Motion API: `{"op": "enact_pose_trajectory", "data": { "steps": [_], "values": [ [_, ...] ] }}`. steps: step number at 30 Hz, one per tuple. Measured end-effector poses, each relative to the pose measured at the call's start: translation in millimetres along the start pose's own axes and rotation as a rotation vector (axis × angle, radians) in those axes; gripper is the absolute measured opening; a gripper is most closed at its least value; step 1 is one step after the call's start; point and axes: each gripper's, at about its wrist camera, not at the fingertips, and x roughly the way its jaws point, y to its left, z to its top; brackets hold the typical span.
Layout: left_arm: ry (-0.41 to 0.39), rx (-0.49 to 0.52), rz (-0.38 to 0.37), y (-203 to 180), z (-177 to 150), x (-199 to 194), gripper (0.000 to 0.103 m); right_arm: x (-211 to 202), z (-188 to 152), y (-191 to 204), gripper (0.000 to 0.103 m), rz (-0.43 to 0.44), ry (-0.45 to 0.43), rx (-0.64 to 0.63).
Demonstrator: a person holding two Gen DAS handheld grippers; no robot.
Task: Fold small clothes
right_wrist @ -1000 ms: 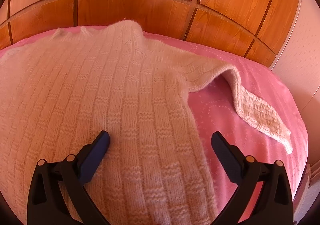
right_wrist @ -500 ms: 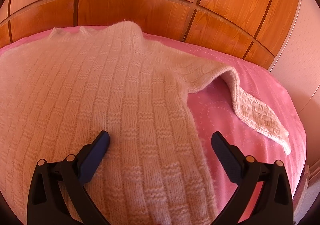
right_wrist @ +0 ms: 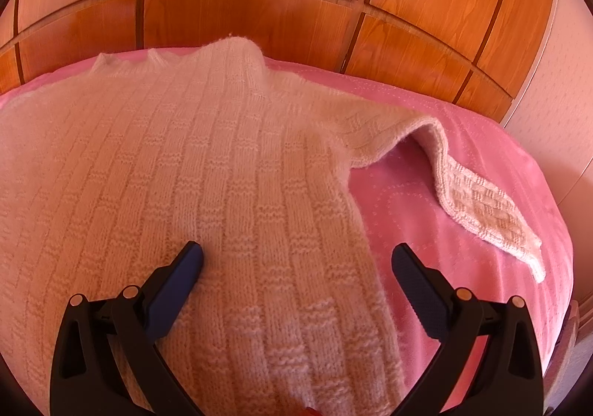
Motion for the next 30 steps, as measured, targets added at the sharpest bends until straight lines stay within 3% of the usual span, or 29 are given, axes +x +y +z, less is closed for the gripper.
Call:
{"op": "enact_pose_trajectory", "data": {
  "steps": [6, 13, 19, 21, 22, 23, 24, 27, 30],
  "values": [
    [0.087, 0.127, -0.038, -82, -54, 32, 0.005, 1, -1, -3, 0.101, 0.014, -0.001, 0.010],
    [0.123, 0.321, -0.088, -158, -113, 50, 0.005, 2, -1, -8, 0.101, 0.032, 0.002, 0.025],
    [0.166, 0.379, -0.170, -206, -153, 60, 0.005, 4, -1, -9, 0.101, 0.040, 0.002, 0.031],
    [0.205, 0.394, -0.192, -212, -166, 67, 0.018, 4, -1, -9, 0.101, 0.044, 0.003, 0.033],
    [0.228, 0.394, -0.211, -209, -172, 68, 0.040, 4, -1, -9, 0.101, 0.047, 0.004, 0.036],
    [0.246, 0.388, -0.219, -204, -175, 67, 0.073, 5, -1, -10, 0.101, 0.051, 0.005, 0.039],
    [0.253, 0.375, -0.223, -197, -178, 64, 0.085, 5, -2, -11, 0.101, 0.055, 0.006, 0.042],
    [0.206, 0.308, -0.268, -170, -178, 37, 0.088, 6, -2, -13, 0.101, 0.063, 0.009, 0.048],
    [0.216, 0.271, -0.251, -134, -173, 18, 0.088, 6, -2, -13, 0.101, 0.065, 0.009, 0.049]
  ]
}}
